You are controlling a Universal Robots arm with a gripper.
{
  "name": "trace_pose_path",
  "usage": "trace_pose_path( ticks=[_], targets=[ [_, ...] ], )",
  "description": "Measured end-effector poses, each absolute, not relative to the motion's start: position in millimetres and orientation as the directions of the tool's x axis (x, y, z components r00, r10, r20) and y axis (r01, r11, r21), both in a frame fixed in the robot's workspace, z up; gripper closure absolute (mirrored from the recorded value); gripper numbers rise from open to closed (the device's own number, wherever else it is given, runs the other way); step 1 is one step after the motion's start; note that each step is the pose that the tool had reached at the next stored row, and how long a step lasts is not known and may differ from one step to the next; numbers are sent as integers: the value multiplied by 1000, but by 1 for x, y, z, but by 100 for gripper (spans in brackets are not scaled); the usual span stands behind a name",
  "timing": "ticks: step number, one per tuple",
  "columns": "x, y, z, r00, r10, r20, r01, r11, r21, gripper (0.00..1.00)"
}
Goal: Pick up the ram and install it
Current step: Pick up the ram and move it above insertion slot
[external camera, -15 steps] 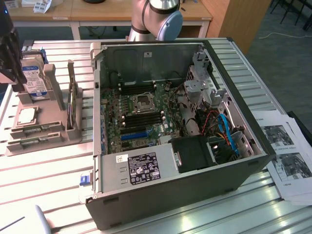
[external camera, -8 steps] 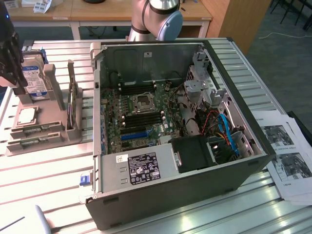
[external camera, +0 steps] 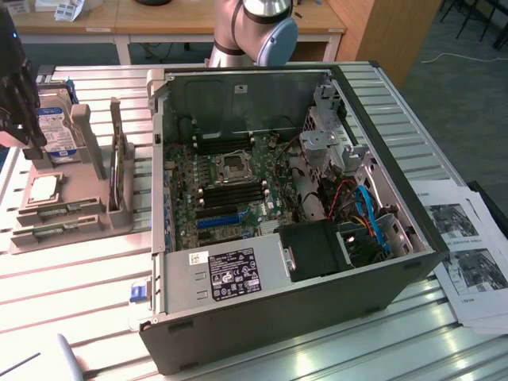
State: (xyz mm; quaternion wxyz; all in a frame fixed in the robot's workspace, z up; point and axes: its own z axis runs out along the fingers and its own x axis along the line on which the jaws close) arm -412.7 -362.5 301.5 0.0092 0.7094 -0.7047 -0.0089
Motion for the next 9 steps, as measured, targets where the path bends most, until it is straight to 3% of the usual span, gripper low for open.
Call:
trace_pose_path(
  ticks=[9],
  targets=[
    [-413,-365,290,7,-1000,0,-1000,-7,25,69]
  ],
)
